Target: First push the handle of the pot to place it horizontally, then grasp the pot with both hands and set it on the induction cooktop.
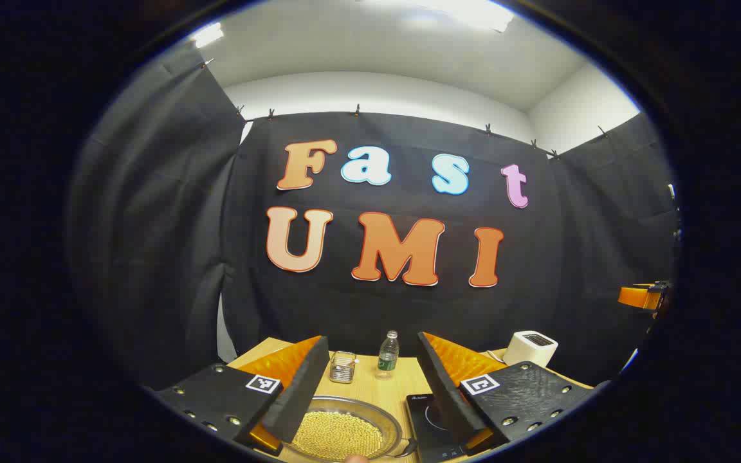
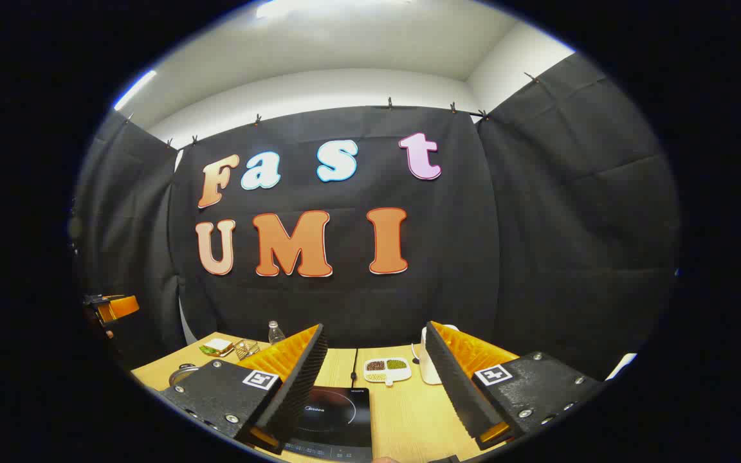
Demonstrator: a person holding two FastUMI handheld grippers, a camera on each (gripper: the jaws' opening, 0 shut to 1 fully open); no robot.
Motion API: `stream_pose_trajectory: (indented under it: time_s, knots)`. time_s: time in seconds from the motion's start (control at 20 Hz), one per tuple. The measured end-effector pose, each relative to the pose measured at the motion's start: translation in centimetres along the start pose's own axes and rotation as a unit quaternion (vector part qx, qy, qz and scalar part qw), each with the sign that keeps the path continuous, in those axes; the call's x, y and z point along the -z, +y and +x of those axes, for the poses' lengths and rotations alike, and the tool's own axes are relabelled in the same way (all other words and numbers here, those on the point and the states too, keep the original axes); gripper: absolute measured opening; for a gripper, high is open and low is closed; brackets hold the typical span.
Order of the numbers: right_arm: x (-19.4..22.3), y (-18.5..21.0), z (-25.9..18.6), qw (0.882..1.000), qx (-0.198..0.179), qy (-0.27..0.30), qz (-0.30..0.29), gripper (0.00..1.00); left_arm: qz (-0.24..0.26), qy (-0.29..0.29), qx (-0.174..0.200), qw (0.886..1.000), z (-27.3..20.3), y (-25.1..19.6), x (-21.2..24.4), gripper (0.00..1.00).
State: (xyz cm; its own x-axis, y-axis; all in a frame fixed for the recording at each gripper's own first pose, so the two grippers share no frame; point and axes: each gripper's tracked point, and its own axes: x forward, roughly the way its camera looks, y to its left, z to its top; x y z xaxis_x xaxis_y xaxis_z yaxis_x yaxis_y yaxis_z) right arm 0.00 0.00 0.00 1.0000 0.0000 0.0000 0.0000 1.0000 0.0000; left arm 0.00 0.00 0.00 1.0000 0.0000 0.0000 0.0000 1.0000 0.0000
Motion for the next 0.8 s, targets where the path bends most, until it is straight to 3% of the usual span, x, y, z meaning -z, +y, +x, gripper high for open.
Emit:
stream_pose_trajectory:
  time_s: [0.05,0.1,0.2,0.35,0.4,0.45,0.55,0.6,0.8]
  knots:
    - [0.0,0.1,-0.1,1.000,0.000,-0.001,-0.004,0.95,0.003,-0.002,-0.005,1.000,-0.2,0.4,-0.1,0.87]
    - [0.0,0.2,-0.2,1.000,-0.001,0.001,-0.005,1.00,0.007,-0.003,-0.008,1.000,-0.2,0.6,-0.2,0.87]
    - [0.2,0.2,-0.3,1.000,-0.005,0.005,-0.002,0.95,0.015,-0.007,-0.006,1.000,-0.4,0.4,-0.5,0.86]
    - [0.3,-0.7,-0.4,1.000,0.002,0.007,0.000,0.95,0.017,-0.007,0.002,1.000,-0.2,-0.3,-0.4,0.87]
    - [0.4,-0.9,-0.3,1.000,0.005,0.008,0.000,1.00,0.018,-0.005,0.004,1.000,-0.2,-0.5,-0.3,0.87]
    - [0.3,-1.0,-0.4,1.000,0.007,0.007,0.001,0.95,0.019,-0.003,0.007,1.000,-0.2,-0.8,-0.2,0.87]
    - [0.3,-1.3,-0.5,1.000,0.009,0.006,0.000,0.95,0.017,0.003,0.013,1.000,0.0,-1.6,0.1,0.87]
    - [0.3,-1.4,-0.5,1.000,0.009,0.005,-0.001,1.00,0.016,0.003,0.017,1.000,0.0,-1.9,0.0,0.87]
    - [0.1,-1.9,-0.6,1.000,0.012,0.005,0.000,0.95,0.023,-0.001,0.019,1.000,0.0,-2.3,-0.4,0.87]
